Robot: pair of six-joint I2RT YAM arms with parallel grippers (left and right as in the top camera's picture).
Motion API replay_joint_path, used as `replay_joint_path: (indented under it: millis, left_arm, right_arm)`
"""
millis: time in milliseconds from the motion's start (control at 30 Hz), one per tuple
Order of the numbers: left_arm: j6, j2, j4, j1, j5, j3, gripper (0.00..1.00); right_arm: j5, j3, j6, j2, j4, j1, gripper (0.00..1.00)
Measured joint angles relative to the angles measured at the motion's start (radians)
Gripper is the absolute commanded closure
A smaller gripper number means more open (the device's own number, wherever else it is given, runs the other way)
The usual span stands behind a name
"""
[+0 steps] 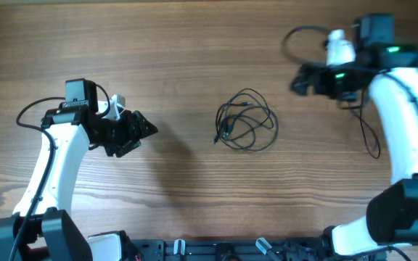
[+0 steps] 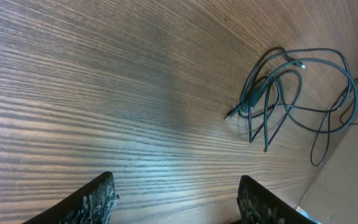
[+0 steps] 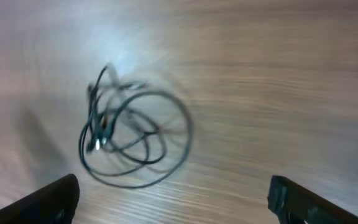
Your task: Untangle cables
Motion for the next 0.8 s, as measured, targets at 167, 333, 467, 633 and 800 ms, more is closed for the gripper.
replay_joint_path:
  millis: [167,333,467,633,800]
  left_arm:
    - [0.0,0.0,-0.007,0.0,0.0,0.0,0.35]
    - [0.0,0.0,-0.011,0.0,0.0,0.0,0.35]
    - [0.0,0.0,-0.011,0.0,0.0,0.0,0.35]
    - [0.0,0.0,-0.011,0.0,0.0,0.0,0.35]
    - [0.0,0.0,-0.003,0.0,0.0,0.0,0.34]
  right_arm:
    - [-0.02,-0.196,-0.006,0.002,0.28,0.149,0.23]
    - [-0.02,-0.354,0.063,0.002,0.437,0.228,0.35]
    - [-0.02,-0.416,0.106,0.002,0.476,0.273,0.9]
    - [-0.101,-0.433,0.197,0.002,0.537,0.33,0.96]
    - [-0.378,-0.416,0.254,0.002,0.665,0.412,0.95]
